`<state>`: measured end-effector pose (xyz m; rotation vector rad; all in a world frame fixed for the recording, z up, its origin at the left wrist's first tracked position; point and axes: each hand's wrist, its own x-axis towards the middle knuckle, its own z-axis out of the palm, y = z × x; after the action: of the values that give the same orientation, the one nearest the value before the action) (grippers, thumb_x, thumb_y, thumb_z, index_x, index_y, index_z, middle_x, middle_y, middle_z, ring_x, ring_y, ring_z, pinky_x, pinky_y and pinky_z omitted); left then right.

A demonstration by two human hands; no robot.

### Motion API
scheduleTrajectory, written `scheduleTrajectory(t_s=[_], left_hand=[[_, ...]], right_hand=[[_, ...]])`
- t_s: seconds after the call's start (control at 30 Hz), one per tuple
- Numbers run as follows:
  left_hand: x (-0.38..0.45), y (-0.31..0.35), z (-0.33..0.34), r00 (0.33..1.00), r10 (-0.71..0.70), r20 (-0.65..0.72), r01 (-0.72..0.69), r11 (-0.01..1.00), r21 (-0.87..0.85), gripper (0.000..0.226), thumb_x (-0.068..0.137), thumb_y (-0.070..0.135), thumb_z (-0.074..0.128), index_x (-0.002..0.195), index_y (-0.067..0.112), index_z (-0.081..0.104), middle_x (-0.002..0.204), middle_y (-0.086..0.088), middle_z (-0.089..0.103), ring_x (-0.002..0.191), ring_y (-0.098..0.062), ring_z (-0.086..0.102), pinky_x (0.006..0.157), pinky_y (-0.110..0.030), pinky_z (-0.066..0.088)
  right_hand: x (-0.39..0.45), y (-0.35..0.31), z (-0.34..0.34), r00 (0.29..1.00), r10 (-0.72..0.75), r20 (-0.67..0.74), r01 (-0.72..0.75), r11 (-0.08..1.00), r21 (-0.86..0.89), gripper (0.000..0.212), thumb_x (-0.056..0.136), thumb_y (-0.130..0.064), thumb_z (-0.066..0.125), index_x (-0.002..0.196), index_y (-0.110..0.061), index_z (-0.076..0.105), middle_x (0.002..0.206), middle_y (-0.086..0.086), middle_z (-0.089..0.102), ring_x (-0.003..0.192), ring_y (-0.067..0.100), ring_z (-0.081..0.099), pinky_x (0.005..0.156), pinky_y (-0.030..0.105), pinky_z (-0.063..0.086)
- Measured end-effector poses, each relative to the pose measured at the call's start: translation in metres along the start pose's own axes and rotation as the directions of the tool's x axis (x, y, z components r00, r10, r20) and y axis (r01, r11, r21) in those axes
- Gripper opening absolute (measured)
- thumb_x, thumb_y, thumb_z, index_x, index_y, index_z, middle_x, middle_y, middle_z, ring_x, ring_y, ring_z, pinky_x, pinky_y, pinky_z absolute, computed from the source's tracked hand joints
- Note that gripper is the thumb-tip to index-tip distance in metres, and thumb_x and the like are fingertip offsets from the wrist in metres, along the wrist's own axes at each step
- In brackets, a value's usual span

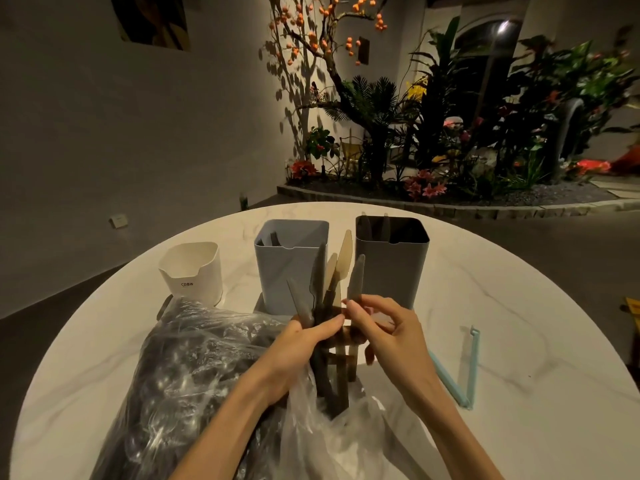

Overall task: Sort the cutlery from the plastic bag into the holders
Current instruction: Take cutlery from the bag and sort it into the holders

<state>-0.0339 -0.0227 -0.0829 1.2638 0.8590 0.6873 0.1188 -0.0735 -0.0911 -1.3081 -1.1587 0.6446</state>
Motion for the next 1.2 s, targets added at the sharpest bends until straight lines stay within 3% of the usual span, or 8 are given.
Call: scheduleTrajectory(t_s=[0.2,0.4,0.53,0.63,0.83,0.97,1.1,1.2], left_hand=[[-0.007,0.004,0.004,0.994,-0.051,0.093,0.038,0.991,0.129,0.03,0.101,0.031,0.053,0.122,0.016,0.069,0.11,-0.003,0.077,0.107,-0.015,0.071,0.109,-0.045,0.045],[-0.008,0.006,0.002,0.993,-0.047,0.107,0.03,0.988,0.154,0.036,0.101,0.04,0.052,0.121,0.019,0.073,0.116,-0.004,0.075,0.115,-0.018,0.068,0.116,-0.05,0.036],[-0.01,0.006,0.005,0.985,-0.063,0.158,0.037,0.986,0.164,0.035,0.103,0.039,0.05,0.127,0.022,0.069,0.123,-0.003,0.073,0.118,-0.019,0.067,0.113,-0.049,0.042],[-0.01,0.006,0.006,0.98,-0.096,0.174,0.053,0.97,0.236,0.033,0.101,0.041,0.052,0.125,0.026,0.07,0.118,0.003,0.074,0.116,-0.013,0.067,0.111,-0.041,0.042],[-0.009,0.006,0.011,0.979,-0.114,0.166,0.051,0.937,0.346,0.017,0.102,0.025,0.054,0.109,0.029,0.068,0.099,0.014,0.077,0.097,0.0,0.071,0.1,-0.025,0.051],[-0.011,0.029,0.026,0.971,-0.12,0.208,0.016,0.896,0.444,0.018,0.105,0.026,0.048,0.099,0.043,0.053,0.072,0.035,0.068,0.076,0.021,0.063,0.095,-0.016,0.043],[0.003,0.055,0.036,0.966,-0.073,0.248,-0.048,0.892,0.45,0.023,0.103,0.025,0.052,0.103,0.048,0.052,0.1,0.029,0.063,0.114,-0.002,0.059,0.117,-0.037,0.033],[0.013,0.058,0.041,0.956,-0.077,0.282,-0.053,0.903,0.427,0.03,0.102,0.014,0.055,0.103,0.044,0.054,0.103,0.025,0.064,0.102,-0.001,0.063,0.113,-0.034,0.038]], right_hand=[[0.001,0.002,0.002,0.994,0.072,0.076,-0.075,0.996,0.043,0.018,0.086,-0.043,0.073,0.099,-0.031,0.077,0.098,-0.003,0.066,0.092,0.013,0.071,0.076,0.028,0.061],[0.007,-0.006,-0.005,0.992,0.068,-0.11,-0.052,0.988,0.142,0.019,0.095,-0.035,0.062,0.098,-0.021,0.075,0.094,-0.011,0.073,0.091,-0.001,0.068,0.067,0.009,0.052],[0.009,-0.011,-0.006,0.98,0.094,-0.173,-0.041,0.958,0.285,0.023,0.105,-0.026,0.044,0.103,-0.011,0.061,0.08,-0.003,0.073,0.074,0.012,0.071,0.067,0.021,0.059],[0.006,-0.017,-0.003,0.985,0.113,-0.131,-0.063,0.941,0.332,0.027,0.097,-0.041,0.052,0.101,-0.015,0.058,0.066,-0.006,0.058,0.057,0.009,0.057,0.052,0.014,0.048],[-0.001,-0.026,-0.001,0.997,0.076,0.008,-0.076,0.97,0.229,0.04,0.08,-0.042,0.074,0.085,-0.003,0.072,0.074,0.015,0.067,0.066,0.011,0.069,0.059,0.015,0.052],[0.008,-0.037,-0.002,0.998,0.068,0.02,-0.07,0.977,0.2,0.043,0.076,-0.054,0.067,0.098,-0.017,0.07,0.084,-0.002,0.075,0.084,0.011,0.074,0.061,0.019,0.056],[0.028,-0.054,-0.007,0.999,-0.004,0.053,-0.003,0.991,0.133,0.032,0.091,-0.052,0.058,0.109,-0.026,0.066,0.099,-0.005,0.071,0.098,0.012,0.07,0.082,0.023,0.058],[0.03,-0.058,-0.012,0.997,-0.035,0.074,0.024,0.989,0.147,0.022,0.097,-0.046,0.053,0.104,-0.028,0.065,0.09,-0.008,0.07,0.093,0.002,0.068,0.074,0.013,0.054]])
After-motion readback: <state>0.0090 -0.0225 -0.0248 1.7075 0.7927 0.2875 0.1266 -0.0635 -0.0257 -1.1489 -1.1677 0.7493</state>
